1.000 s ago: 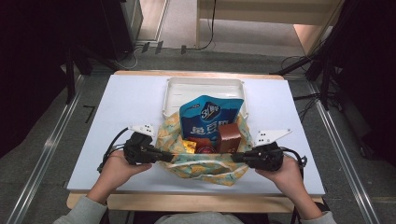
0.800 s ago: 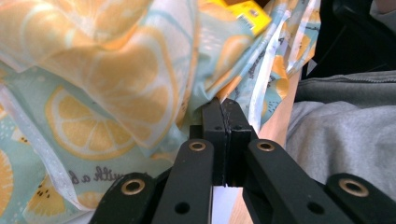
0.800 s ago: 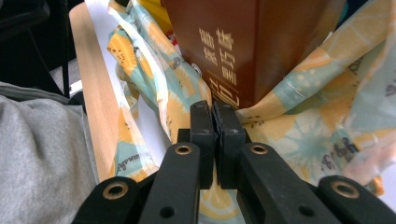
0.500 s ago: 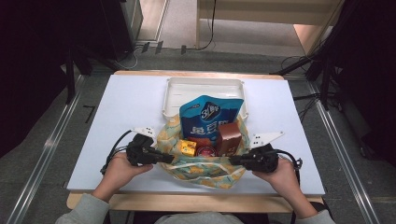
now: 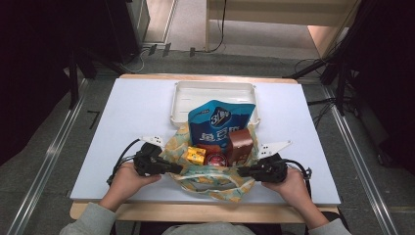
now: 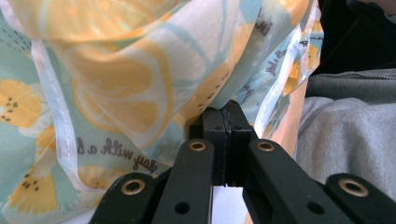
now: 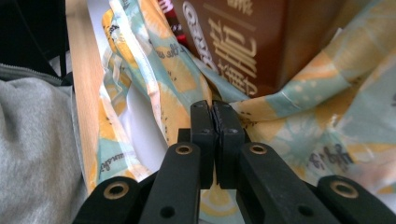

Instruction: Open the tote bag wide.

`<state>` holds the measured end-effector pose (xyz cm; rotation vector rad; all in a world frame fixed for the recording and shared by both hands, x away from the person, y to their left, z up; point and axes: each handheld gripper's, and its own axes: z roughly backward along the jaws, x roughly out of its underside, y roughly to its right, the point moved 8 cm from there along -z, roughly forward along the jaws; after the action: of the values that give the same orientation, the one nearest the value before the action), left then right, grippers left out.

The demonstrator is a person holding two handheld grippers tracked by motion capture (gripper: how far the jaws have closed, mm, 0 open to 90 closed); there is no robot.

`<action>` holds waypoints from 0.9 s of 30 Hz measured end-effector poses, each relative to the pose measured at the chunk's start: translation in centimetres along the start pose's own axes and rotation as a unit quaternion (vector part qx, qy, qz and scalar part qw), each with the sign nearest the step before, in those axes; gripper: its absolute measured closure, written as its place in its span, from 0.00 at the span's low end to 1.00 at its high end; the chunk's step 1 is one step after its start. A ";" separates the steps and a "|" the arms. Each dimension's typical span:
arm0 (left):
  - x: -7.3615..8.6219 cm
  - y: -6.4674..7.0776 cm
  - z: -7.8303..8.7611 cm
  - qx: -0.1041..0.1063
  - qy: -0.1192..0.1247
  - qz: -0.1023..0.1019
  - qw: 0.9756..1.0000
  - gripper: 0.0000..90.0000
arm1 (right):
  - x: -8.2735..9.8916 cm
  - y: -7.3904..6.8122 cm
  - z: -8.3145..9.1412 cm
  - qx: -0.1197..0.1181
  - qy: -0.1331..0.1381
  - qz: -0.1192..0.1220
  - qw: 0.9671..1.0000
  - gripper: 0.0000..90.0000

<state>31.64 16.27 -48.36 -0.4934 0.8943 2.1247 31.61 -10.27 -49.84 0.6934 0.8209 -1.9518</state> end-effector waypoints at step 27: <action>1.5 -2.3 -0.7 0.012 -0.012 0.027 0.999 0.98 | 1.4 0.3 -1.9 -0.028 -0.040 -0.006 0.999 0.96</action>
<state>32.55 17.53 -50.73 -0.4356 0.9286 2.1613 31.53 -9.65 -52.11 0.5758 0.8282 -1.9467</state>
